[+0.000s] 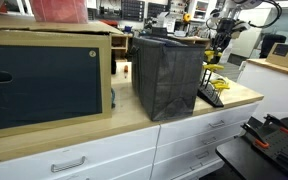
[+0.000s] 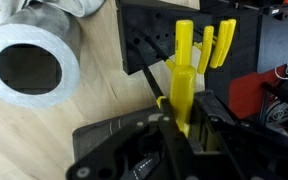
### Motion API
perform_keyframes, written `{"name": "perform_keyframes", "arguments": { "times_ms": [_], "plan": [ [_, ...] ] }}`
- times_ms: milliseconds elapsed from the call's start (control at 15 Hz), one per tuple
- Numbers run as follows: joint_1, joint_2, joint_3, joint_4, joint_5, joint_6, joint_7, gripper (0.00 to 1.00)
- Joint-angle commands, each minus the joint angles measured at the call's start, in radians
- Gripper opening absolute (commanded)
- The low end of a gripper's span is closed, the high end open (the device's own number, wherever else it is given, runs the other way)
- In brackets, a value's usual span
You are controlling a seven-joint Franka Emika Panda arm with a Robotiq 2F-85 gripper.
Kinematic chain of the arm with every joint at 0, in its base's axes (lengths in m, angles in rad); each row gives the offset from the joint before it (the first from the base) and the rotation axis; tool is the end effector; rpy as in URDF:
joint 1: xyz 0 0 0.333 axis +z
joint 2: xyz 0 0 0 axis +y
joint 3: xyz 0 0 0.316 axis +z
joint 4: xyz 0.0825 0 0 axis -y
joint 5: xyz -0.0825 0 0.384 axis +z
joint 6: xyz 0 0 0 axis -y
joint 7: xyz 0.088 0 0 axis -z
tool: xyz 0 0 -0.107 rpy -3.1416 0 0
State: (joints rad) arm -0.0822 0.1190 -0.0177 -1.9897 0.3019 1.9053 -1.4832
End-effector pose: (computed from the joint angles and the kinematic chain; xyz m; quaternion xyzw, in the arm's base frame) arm 0.5571 -0.0341 0.3913 -0.7982 -0.5784 -0.0257 0.1664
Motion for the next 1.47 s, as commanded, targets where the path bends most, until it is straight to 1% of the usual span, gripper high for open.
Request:
{"name": "perform_keyframes", "arguments": {
  "times_ms": [0, 533, 1400],
  "plan": [
    [-0.006, -0.036, -0.005, -0.026, 0.005, 0.003, -0.014, 0.06],
    [-0.021, -0.057, -0.025, -0.053, 0.012, 0.008, -0.024, 0.06],
    [-0.012, -0.063, -0.016, -0.059, 0.021, 0.009, -0.032, 0.06]
  ]
}}
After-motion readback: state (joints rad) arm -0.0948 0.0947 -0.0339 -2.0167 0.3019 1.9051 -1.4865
